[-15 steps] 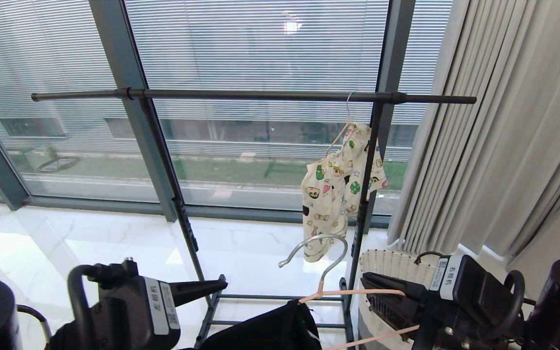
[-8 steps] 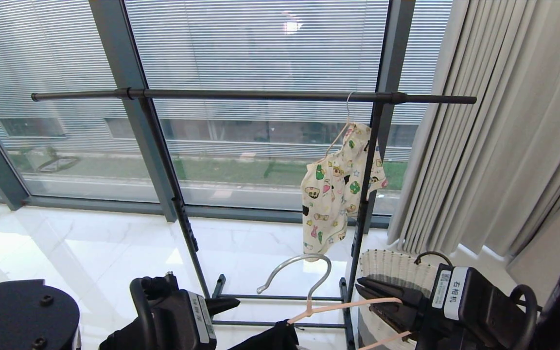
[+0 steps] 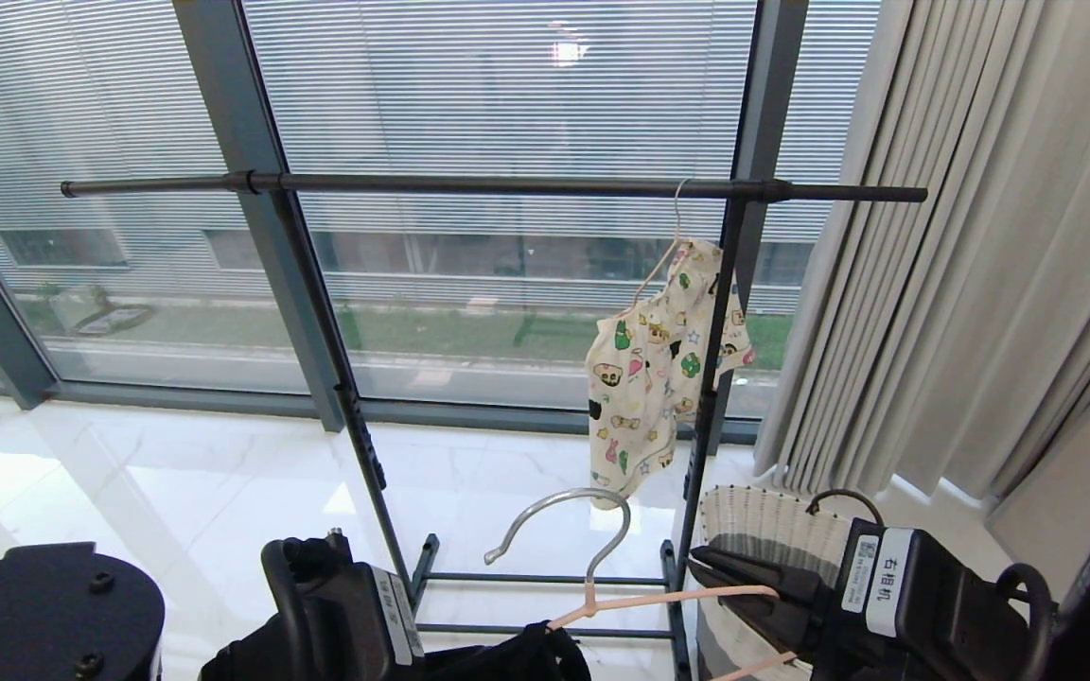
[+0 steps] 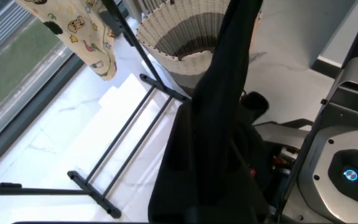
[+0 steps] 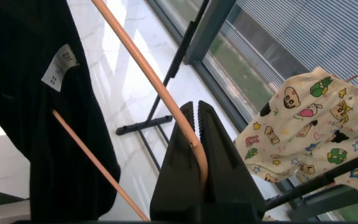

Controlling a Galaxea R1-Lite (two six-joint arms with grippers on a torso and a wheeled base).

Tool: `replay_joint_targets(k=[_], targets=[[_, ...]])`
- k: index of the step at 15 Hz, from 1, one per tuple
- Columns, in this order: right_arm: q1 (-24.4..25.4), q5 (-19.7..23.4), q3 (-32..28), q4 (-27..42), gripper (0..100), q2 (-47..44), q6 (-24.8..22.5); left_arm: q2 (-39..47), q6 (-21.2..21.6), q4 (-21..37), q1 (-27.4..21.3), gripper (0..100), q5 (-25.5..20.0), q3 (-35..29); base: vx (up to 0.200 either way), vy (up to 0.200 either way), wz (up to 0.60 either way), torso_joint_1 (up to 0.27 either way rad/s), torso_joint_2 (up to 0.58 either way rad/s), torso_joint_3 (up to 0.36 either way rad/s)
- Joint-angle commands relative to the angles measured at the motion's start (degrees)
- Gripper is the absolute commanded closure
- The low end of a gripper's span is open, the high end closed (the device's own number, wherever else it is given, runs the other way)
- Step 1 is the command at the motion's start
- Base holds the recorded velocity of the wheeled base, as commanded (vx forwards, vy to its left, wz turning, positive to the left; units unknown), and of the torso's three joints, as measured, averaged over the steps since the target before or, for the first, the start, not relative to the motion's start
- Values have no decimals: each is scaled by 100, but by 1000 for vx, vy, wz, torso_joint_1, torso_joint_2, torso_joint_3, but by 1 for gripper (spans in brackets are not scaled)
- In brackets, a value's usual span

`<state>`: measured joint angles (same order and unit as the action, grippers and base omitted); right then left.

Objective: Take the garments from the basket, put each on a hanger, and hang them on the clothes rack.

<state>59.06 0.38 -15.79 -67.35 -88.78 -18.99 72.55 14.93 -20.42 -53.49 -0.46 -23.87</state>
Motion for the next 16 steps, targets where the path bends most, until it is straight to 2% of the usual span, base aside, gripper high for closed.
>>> replay_joint_targets(k=[1, 4, 9, 10, 12, 14, 16], targets=[[9, 6, 14, 3, 0, 1, -8, -4, 1, -6, 14, 100, 2, -4, 0, 0, 0, 0, 0, 0], [-18, -11, 41, 12, 0, 142, -8, -12, 18, -6, 269, 100, 29, 49, 0, 0, 0, 0, 0, 0], [-26, 50, 427, 12, 0, 327, 36, -12, 89, -15, 805, 100, 143, 146, 0, 0, 0, 0, 0, 0], [-18, 156, 427, 38, 0, 283, 317, -48, 326, -15, 902, 100, 354, 163, 0, 0, 0, 0, 0, 0], [-18, 472, 392, 152, 0, 98, 862, -135, 388, -15, 955, 100, 398, 49, 0, 0, 0, 0, 0, 0], [-18, 525, 339, 240, 0, -227, 1249, -250, 396, -15, 990, 100, 398, -179, 0, 0, 0, 0, 0, 0], [-18, 463, -109, 240, 0, -860, 2057, -355, 405, -15, 990, 100, 407, -470, 0, 0, 0, 0, 0, 0]])
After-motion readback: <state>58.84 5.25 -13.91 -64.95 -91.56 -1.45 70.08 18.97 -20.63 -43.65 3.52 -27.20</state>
